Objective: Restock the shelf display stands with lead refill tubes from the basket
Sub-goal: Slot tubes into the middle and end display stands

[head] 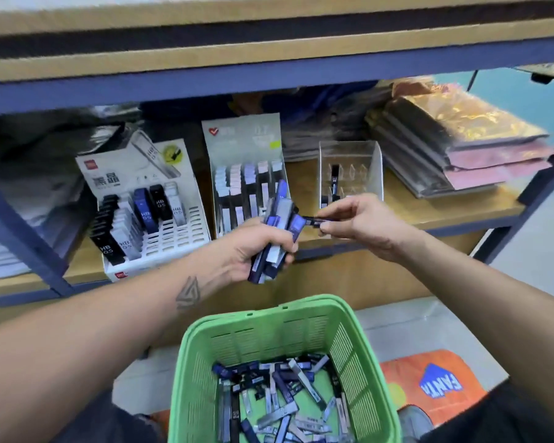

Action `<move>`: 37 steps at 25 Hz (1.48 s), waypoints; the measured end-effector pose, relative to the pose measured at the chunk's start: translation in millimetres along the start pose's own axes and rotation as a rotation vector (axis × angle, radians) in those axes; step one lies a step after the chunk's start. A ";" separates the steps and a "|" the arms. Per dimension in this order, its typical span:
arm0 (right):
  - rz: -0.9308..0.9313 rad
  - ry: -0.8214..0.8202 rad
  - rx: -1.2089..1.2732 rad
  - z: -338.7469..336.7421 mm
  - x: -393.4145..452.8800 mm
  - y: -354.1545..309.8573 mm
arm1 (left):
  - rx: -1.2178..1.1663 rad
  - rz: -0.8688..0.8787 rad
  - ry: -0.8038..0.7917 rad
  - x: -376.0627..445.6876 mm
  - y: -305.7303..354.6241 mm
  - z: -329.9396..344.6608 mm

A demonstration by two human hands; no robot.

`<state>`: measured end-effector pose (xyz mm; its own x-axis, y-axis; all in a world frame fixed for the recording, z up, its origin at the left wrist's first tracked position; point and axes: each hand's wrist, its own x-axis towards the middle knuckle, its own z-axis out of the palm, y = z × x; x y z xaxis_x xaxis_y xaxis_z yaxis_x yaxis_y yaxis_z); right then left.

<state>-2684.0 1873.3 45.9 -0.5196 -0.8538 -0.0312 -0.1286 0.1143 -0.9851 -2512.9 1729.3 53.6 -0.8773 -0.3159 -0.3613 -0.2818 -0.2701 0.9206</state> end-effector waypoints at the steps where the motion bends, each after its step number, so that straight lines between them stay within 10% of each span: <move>1: -0.037 0.039 -0.038 -6.2 2.2 -9.5 | -0.008 0.019 0.028 1.4 10.4 3.3; 20: -0.161 0.123 0.332 -31.0 41.2 -55.4 | -0.184 0.115 0.074 56.8 55.4 26.8; 30: -0.225 0.341 -0.662 -68.6 57.2 -76.1 | -0.208 0.107 0.118 69.7 86.6 28.0; 37: -0.206 0.459 -0.701 -68.1 67.6 -57.4 | -0.160 0.073 0.102 77.4 81.4 32.4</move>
<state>-2769.3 1843.7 111.8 -0.6994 -0.6192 0.3571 -0.6707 0.3960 -0.6271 -2616.3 1712.3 105.4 -0.8469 -0.4284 -0.3150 -0.1465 -0.3816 0.9126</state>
